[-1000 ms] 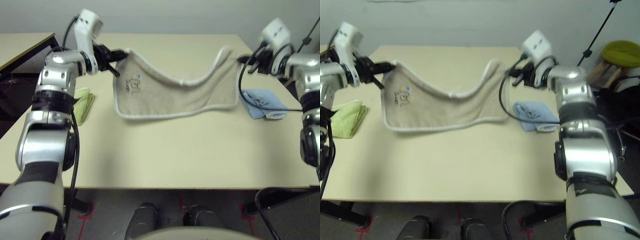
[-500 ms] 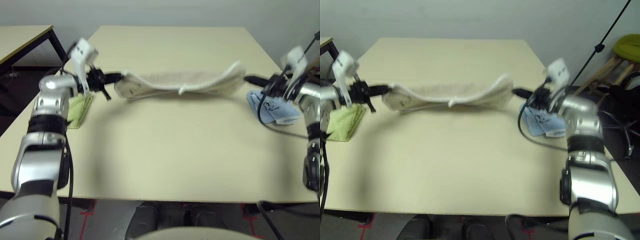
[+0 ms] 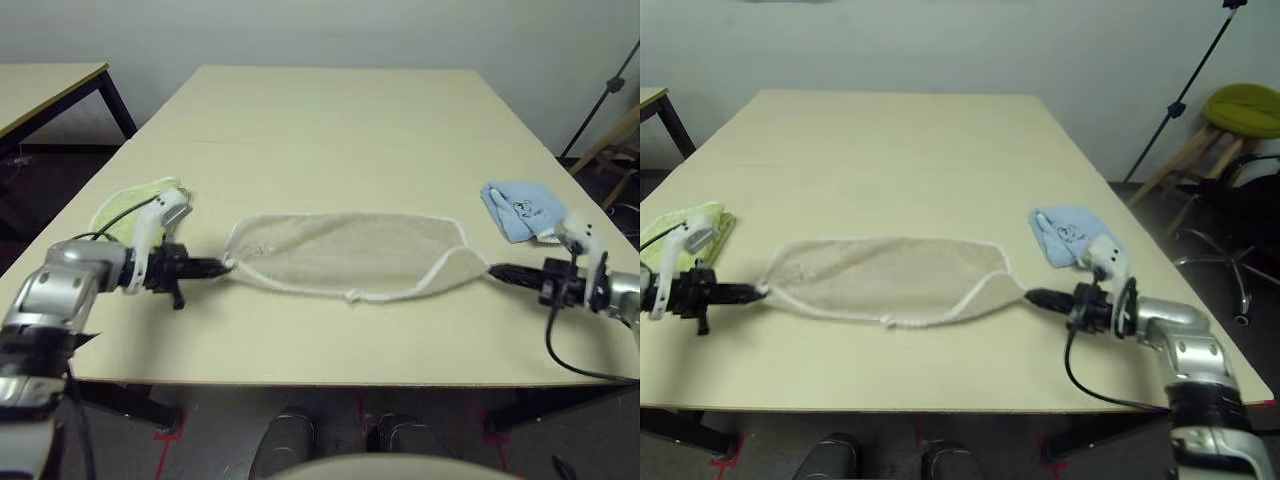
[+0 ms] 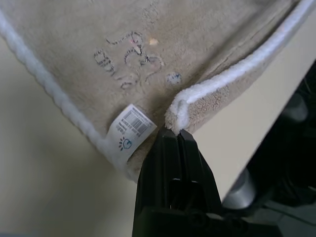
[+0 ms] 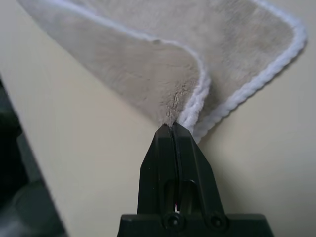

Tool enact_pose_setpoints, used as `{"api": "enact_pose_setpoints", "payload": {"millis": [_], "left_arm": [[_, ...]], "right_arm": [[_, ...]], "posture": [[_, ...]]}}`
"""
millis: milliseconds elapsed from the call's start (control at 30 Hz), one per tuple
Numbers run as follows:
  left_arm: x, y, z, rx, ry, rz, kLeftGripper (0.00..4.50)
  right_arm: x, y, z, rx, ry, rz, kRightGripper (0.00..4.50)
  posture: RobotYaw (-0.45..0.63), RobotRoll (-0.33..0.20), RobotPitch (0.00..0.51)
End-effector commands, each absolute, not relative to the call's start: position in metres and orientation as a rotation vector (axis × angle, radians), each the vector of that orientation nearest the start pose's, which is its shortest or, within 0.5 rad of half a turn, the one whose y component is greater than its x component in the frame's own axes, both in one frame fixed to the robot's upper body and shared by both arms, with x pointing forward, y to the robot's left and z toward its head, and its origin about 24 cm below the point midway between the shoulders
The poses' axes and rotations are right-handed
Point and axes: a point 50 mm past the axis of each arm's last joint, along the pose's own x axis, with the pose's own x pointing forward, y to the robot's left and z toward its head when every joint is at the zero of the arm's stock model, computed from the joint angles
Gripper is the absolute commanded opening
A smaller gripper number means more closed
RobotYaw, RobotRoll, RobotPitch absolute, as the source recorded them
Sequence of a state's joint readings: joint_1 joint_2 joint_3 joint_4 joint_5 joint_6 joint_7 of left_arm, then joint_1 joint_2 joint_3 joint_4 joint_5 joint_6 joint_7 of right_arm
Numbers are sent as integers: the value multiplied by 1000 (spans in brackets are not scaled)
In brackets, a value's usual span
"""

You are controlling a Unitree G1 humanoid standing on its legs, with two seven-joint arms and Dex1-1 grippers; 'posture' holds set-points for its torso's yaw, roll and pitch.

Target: Fold the towel and set it aside.

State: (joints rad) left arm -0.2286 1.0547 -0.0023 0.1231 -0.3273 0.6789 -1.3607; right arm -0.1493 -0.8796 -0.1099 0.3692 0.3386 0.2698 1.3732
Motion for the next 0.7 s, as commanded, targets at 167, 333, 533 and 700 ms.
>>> {"api": "enact_pose_setpoints", "payload": {"millis": [167, 333, 533, 700], "left_arm": [[232, 311, 132, 172, 901, -957, 38], [261, 304, 141, 212, 733, -919, 38], [267, 297, 140, 201, 739, -962, 38], [264, 295, 135, 183, 753, -976, 0]], "right_arm": [[231, -328, 93, -123, 592, 966, 0], [253, -323, 105, -73, 468, 920, 0], [258, -306, 106, -106, 465, 1002, 0], [251, -291, 107, -78, 530, 1098, 1332]], "posture": [[72, 0, 25], [70, 0, 14], [65, 0, 8], [65, 0, 5]]}}
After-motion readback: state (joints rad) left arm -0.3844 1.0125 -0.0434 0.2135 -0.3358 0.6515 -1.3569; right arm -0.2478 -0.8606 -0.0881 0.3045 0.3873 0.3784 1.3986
